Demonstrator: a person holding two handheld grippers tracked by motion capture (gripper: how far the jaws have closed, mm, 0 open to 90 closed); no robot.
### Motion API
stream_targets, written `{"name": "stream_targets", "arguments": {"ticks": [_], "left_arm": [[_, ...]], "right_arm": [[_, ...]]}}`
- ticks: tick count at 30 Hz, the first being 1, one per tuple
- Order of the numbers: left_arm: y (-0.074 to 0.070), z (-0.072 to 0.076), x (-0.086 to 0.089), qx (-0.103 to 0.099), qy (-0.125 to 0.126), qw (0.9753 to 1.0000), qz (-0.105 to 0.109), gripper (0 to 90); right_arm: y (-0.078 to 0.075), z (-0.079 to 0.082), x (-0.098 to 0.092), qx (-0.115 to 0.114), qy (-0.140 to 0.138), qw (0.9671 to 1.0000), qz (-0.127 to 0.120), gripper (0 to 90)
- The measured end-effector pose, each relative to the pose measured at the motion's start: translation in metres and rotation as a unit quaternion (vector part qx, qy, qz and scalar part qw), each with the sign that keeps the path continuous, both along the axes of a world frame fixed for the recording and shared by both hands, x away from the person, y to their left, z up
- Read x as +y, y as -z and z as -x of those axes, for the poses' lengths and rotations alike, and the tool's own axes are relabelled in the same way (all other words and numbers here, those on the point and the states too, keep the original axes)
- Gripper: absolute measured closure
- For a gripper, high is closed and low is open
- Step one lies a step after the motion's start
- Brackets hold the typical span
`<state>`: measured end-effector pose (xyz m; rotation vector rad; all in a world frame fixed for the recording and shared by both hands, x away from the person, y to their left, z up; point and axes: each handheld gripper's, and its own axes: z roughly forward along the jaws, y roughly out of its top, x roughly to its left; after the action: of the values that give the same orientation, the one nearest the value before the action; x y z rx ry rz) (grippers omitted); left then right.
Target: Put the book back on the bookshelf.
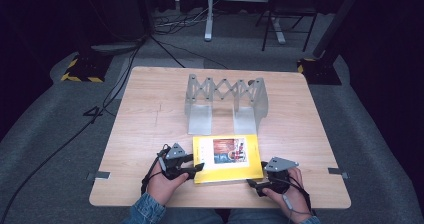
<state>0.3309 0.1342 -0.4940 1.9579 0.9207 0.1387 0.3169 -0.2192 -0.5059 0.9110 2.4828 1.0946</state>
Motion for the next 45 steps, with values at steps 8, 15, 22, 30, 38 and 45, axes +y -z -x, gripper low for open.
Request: {"name": "stream_targets", "arguments": {"ticks": [8,15,22,30,38,45], "left_arm": [[-0.007,0.003,0.002,-0.025,0.002,0.9995,0.019,59.8],[-0.012,0.005,0.007,-0.010,0.008,0.9991,0.040,79.1],[-0.024,0.009,0.007,-0.003,0.038,0.9979,0.053,89.3],[-0.047,0.008,0.001,-0.020,0.058,0.9977,0.028,89.5],[-0.071,-0.002,-0.004,-0.006,0.069,0.9973,0.022,89.6],[-0.085,-0.010,-0.008,-0.002,0.083,0.9964,0.018,89.6]], "right_arm": [[0.000,0.000,0.000,0.000,0.001,1.0000,0.001,16.5],[0.000,0.000,0.000,0.000,0.001,1.0000,0.001,16.4],[0.000,0.001,0.000,-0.001,0.002,1.0000,0.001,16.6],[-0.007,0.009,-0.005,-0.027,0.010,0.9996,0.004,20.4],[-0.031,0.019,-0.005,-0.082,0.016,0.9964,-0.011,16.9],[-0.036,0.020,0.005,-0.093,0.009,0.9955,-0.019,16.2]]}}
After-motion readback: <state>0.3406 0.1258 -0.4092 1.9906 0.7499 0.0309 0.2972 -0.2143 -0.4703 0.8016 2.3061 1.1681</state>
